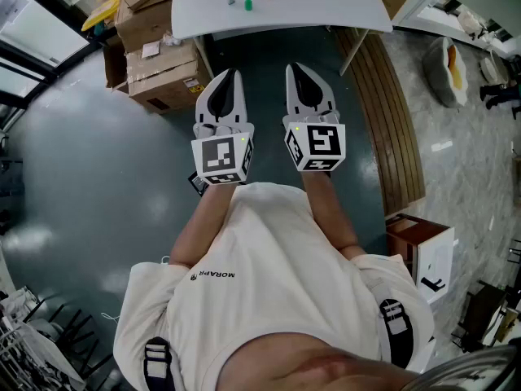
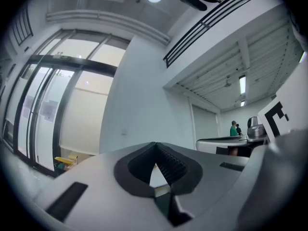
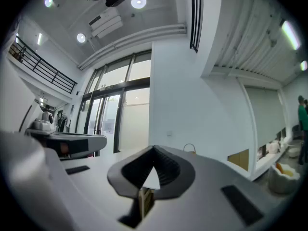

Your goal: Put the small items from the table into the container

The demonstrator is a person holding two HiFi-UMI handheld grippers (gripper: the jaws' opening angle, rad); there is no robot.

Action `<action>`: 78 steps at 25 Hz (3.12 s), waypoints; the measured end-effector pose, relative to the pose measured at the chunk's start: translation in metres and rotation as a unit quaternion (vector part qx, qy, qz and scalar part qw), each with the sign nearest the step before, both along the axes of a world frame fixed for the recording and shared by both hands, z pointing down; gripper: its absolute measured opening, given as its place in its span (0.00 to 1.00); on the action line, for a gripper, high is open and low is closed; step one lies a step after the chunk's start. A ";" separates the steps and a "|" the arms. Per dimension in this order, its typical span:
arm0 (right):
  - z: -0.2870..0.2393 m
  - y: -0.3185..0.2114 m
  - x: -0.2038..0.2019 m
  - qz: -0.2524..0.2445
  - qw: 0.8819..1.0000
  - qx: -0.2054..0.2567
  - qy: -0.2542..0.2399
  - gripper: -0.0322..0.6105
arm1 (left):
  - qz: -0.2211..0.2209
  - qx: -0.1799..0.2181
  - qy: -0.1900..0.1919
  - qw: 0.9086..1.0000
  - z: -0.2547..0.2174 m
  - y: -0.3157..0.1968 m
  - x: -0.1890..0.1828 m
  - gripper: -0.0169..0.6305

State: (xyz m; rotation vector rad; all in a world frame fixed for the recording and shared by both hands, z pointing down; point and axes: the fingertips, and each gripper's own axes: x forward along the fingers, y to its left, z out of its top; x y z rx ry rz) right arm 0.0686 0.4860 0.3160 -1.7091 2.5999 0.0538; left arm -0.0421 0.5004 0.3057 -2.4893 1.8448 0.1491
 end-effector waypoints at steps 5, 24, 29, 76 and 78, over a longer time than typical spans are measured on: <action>0.001 0.000 0.001 -0.003 1.000 0.004 -0.004 0.07 | -0.001 0.001 -0.002 1.000 0.002 -0.001 0.001 0.03; 0.009 0.015 0.046 -0.031 0.999 0.007 -0.015 0.07 | -0.039 0.004 -0.020 0.999 0.008 0.016 0.037 0.03; 0.020 -0.002 0.050 -0.033 0.999 -0.003 -0.017 0.07 | -0.040 -0.005 -0.019 0.999 0.017 0.002 0.041 0.03; 0.050 -0.436 -0.048 0.011 0.999 -0.033 0.003 0.07 | 0.014 -0.046 -0.039 0.998 0.061 -0.441 -0.051 0.03; 0.050 -0.454 -0.042 0.000 0.999 -0.032 0.002 0.07 | 0.003 -0.049 -0.039 0.998 0.063 -0.459 -0.047 0.03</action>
